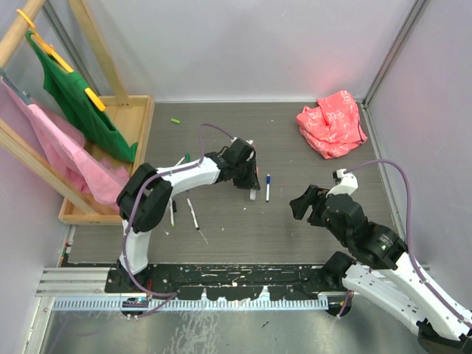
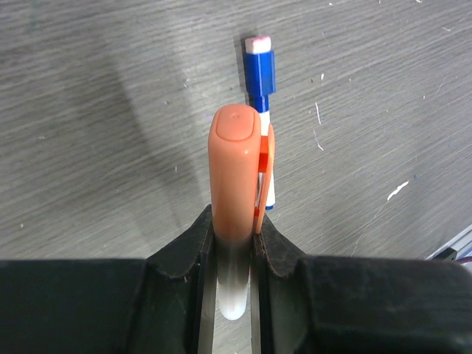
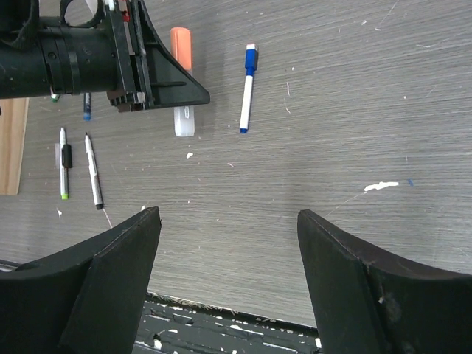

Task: Insert the pens into the pen caps
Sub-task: Place the pen at the center of the board.

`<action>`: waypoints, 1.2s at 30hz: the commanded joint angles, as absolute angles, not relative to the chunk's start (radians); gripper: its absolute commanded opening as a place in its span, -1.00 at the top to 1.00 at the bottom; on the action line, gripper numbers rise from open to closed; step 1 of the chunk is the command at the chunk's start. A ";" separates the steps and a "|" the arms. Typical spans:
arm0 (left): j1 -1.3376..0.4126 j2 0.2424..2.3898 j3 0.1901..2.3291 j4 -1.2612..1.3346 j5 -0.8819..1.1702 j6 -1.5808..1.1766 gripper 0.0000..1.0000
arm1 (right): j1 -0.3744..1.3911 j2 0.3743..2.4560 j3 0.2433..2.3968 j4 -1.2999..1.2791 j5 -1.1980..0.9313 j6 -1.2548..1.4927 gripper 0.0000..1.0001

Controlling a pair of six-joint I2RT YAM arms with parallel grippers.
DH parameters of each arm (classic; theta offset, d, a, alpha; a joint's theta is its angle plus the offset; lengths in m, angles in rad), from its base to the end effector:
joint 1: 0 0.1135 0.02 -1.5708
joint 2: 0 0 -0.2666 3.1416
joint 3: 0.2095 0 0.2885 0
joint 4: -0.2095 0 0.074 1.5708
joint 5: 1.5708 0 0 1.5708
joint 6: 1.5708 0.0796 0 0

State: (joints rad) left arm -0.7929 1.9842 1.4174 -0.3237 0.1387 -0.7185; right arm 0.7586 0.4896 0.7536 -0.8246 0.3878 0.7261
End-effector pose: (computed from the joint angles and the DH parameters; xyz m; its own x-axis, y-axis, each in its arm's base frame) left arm 0.3385 -0.3593 0.1379 -0.9153 0.0002 -0.4028 0.2180 0.8411 -0.4950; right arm 0.1416 0.0927 0.2919 -0.5571 0.3189 -0.7668 -0.0461 0.9100 0.4120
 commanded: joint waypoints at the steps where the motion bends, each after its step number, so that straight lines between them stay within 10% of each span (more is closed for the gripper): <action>1: -0.776 2.012 1.473 -0.276 0.185 -0.725 0.95 | 0.758 0.495 0.751 -0.805 0.393 0.755 -0.60; 36: -0.762 2.100 1.468 -0.259 0.181 -0.742 0.37 | 0.758 0.480 0.739 -0.779 0.400 0.775 -0.59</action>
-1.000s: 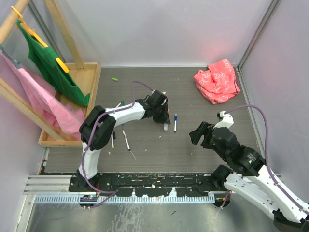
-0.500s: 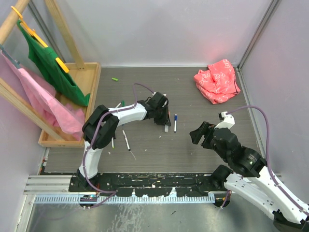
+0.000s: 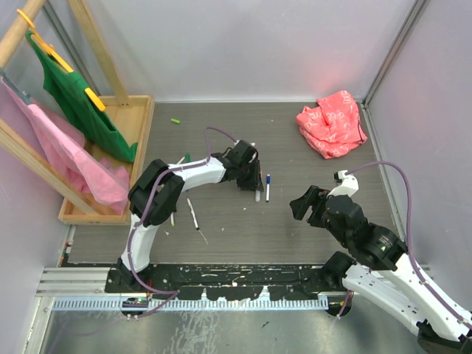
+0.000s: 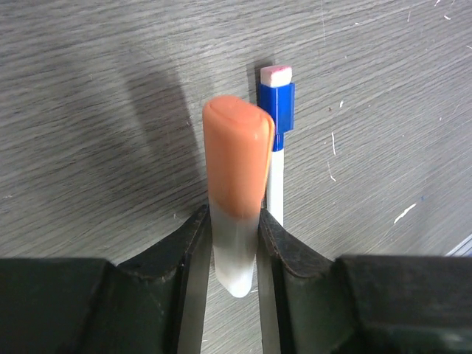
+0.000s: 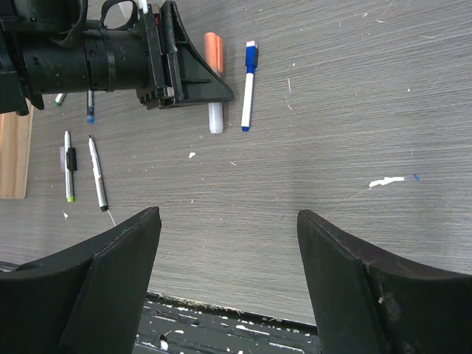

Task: Insert the pens into the pen caps
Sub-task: Place the pen at the center of the board.

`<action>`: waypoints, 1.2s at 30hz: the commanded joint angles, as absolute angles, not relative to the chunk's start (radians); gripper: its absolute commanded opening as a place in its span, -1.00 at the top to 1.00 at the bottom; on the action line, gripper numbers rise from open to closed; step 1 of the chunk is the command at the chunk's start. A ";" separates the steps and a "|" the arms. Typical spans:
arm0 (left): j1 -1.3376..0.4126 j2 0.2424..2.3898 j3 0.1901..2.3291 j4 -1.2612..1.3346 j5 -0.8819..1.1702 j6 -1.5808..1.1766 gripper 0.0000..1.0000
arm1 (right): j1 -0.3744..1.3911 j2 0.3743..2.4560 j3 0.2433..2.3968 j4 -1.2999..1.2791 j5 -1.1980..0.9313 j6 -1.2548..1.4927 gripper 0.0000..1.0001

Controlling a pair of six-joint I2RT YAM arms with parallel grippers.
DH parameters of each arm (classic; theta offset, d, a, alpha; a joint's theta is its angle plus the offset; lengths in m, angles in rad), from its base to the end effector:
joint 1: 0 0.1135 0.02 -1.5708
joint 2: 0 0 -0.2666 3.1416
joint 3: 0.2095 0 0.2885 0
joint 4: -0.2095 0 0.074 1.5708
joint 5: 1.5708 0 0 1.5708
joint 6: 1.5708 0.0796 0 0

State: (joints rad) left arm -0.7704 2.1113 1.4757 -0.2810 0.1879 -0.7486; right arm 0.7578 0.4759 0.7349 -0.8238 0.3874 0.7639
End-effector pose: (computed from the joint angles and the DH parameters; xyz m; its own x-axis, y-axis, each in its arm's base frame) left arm 0.3574 -0.3676 0.1021 -0.9384 -0.0211 -0.3449 0.1734 0.8346 -0.5228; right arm 0.1407 0.0917 0.2869 -0.5606 0.3513 -0.7499 -0.0232 0.8985 0.4383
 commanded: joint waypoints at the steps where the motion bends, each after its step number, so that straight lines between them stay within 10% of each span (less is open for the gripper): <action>1: -0.761 2.095 1.463 -0.257 0.181 -0.742 0.37 | 0.757 0.481 0.739 -0.778 0.398 0.775 -0.59; 36: -0.739 1.783 1.371 -0.314 0.126 -0.633 0.13 | 0.757 0.495 0.727 -0.752 0.365 0.762 -0.59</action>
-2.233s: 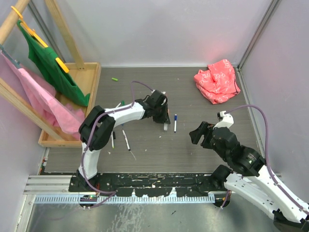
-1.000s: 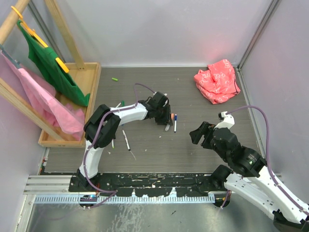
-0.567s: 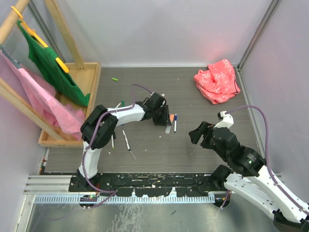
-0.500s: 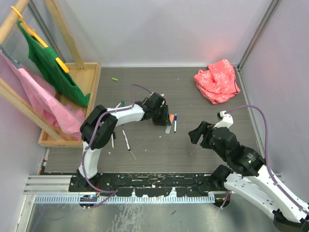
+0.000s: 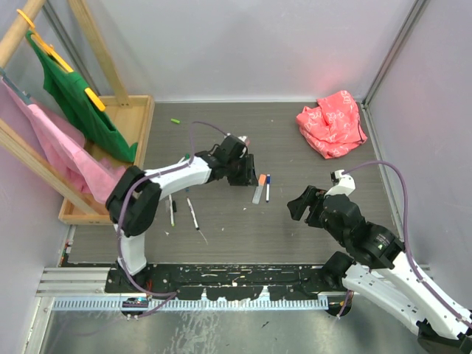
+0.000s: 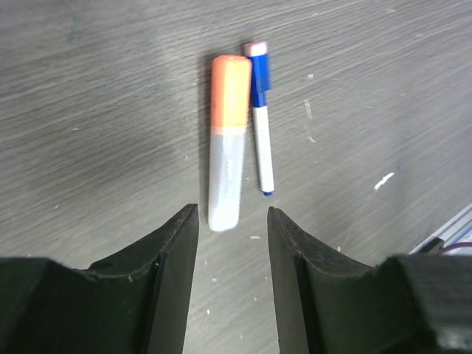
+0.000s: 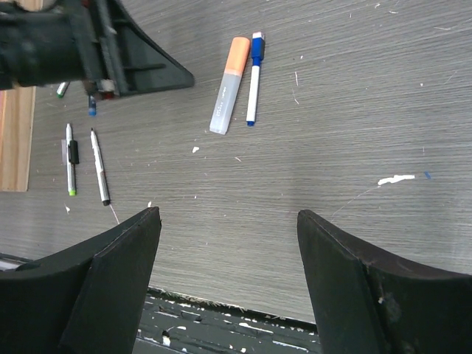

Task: Insert the pens into the pen caps
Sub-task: Place the pen at the center of the board, then pick up the pen from the center of the board.

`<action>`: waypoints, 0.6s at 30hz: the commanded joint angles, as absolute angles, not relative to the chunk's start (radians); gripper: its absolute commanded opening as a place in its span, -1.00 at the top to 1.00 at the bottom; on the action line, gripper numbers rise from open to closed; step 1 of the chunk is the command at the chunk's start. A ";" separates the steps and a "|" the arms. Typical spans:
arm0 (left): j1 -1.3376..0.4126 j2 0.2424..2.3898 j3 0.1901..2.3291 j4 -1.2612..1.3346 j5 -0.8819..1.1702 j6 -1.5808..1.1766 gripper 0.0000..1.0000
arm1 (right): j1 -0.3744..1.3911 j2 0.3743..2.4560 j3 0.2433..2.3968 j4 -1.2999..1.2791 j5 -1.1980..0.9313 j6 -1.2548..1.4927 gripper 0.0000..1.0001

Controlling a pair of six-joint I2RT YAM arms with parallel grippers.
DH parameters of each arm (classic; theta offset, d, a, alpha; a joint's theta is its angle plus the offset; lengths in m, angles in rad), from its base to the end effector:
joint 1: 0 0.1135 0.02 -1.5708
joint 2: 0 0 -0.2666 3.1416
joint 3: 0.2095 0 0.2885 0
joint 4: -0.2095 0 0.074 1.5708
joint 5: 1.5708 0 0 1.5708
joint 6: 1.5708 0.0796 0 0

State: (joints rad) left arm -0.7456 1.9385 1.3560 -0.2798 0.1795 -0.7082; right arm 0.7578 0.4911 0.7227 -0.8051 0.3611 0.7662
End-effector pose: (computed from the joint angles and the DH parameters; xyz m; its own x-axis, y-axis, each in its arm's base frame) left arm 0.3457 -0.3385 0.1415 -0.9134 -0.0277 -0.4060 0.2090 0.8243 -0.5262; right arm 0.1432 0.0968 0.2818 -0.5803 0.3439 -0.7382 -0.0347 0.8952 0.4443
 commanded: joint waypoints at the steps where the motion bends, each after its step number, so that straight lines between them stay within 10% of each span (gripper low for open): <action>1: -0.738 1.747 1.369 -0.333 0.109 -0.620 0.12 | 0.757 0.497 0.727 -0.751 0.366 0.760 -0.59; 18: -0.736 1.155 0.958 -0.527 -0.208 -0.599 -0.07 | 0.758 0.558 0.698 -0.707 0.339 0.741 -0.60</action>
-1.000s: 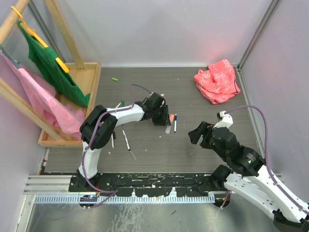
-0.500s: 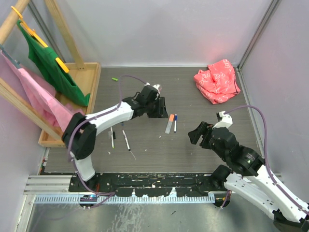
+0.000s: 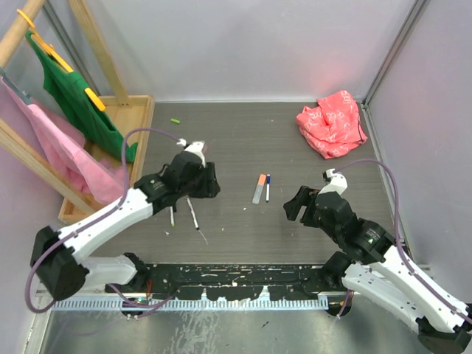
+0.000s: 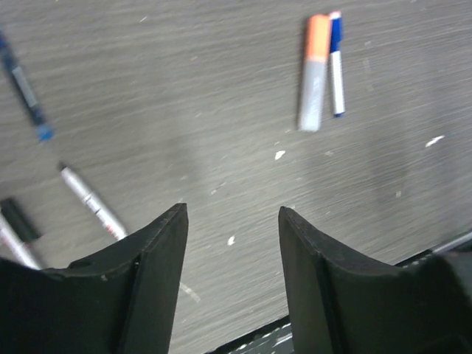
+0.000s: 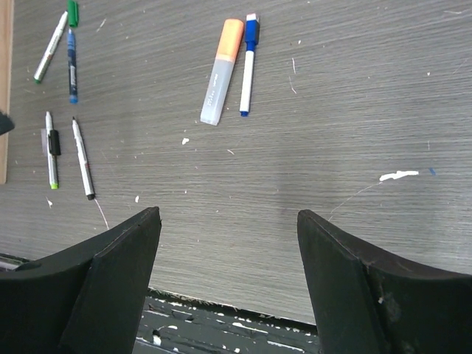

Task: Insert the pens into the pen caps
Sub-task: Pick up the pen from the center of the board.

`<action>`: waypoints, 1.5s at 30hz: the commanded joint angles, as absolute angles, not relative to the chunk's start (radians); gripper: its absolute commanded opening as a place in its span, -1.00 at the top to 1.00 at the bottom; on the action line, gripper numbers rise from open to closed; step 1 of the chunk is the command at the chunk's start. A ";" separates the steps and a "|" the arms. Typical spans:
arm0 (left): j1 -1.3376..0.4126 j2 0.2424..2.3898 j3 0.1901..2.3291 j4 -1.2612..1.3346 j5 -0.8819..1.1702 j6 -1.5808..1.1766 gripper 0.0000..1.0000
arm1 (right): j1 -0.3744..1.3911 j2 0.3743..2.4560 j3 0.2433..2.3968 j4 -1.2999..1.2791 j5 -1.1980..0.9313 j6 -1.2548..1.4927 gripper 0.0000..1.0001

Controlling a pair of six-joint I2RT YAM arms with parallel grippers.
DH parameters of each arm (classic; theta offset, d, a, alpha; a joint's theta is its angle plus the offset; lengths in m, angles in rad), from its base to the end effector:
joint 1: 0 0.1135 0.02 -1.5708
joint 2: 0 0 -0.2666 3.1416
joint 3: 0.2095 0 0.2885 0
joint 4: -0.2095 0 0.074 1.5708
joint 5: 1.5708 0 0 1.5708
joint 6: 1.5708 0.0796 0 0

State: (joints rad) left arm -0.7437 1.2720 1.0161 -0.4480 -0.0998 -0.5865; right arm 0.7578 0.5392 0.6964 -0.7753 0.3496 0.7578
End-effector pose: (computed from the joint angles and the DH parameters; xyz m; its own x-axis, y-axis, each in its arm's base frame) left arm 0.2604 -0.2288 0.2558 -0.7386 -0.0688 -0.6706 0.2509 0.8953 -0.3682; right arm 0.1508 0.1052 0.2676 -0.6102 0.3116 -0.7284 -0.0325 0.9088 0.4160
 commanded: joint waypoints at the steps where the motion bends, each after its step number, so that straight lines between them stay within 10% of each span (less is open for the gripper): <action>1: -0.736 1.126 0.937 -0.540 -0.220 -0.605 -0.11 | 0.757 0.563 0.697 -0.700 0.336 0.741 -0.59; 15: -0.736 0.949 0.722 -0.626 -0.336 -0.762 -0.22 | 0.758 0.608 0.694 -0.672 0.293 0.724 -0.59; 45: -0.721 1.396 0.772 -0.444 -0.395 -0.785 0.07 | 0.757 0.638 0.680 -0.637 0.247 0.716 -0.59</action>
State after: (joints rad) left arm -0.7258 1.3609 0.7265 -0.4953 -0.3710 -0.7742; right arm 0.7578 0.6292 0.6743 -0.6922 0.2562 0.7319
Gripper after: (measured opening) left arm 0.470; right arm 0.798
